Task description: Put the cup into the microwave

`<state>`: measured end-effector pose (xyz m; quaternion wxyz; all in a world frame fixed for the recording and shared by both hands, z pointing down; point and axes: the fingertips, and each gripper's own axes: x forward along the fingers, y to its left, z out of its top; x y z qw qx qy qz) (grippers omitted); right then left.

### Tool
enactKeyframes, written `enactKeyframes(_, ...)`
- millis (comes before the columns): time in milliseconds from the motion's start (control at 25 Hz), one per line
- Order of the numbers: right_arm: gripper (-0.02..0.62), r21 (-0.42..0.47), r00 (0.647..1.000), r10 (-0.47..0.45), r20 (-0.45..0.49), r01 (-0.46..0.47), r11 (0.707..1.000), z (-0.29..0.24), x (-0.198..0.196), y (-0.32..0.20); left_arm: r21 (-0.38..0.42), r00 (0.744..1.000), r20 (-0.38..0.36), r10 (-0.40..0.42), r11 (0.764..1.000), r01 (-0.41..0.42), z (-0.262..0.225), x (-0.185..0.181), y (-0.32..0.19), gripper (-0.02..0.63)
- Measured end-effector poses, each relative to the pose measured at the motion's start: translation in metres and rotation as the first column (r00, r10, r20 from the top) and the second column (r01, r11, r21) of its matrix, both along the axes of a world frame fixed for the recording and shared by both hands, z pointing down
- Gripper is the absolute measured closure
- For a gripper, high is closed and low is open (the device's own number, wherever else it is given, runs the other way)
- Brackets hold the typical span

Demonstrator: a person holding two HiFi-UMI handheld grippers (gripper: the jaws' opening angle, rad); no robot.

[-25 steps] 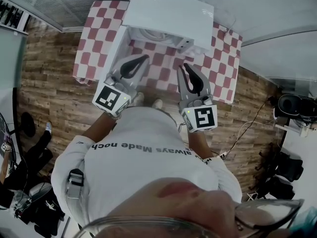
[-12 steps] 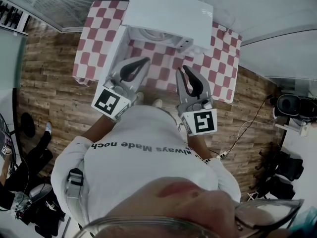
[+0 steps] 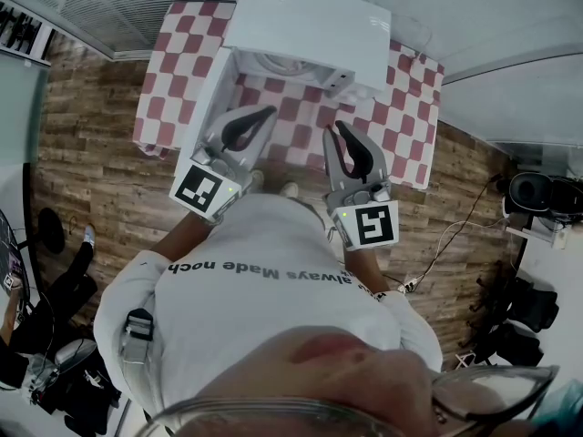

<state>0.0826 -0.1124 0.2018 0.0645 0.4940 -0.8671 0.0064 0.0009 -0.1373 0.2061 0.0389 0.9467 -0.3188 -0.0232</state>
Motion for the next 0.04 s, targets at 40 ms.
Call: enactKeyframes(40,0.54,0.0,1.0,0.0,-0.001,0.0,1.0,0.0001,0.0002,0.0002,0.0,1.0,0.001,0.001,1.0,-0.001,0.0003,0.0004,0.0004,0.603)
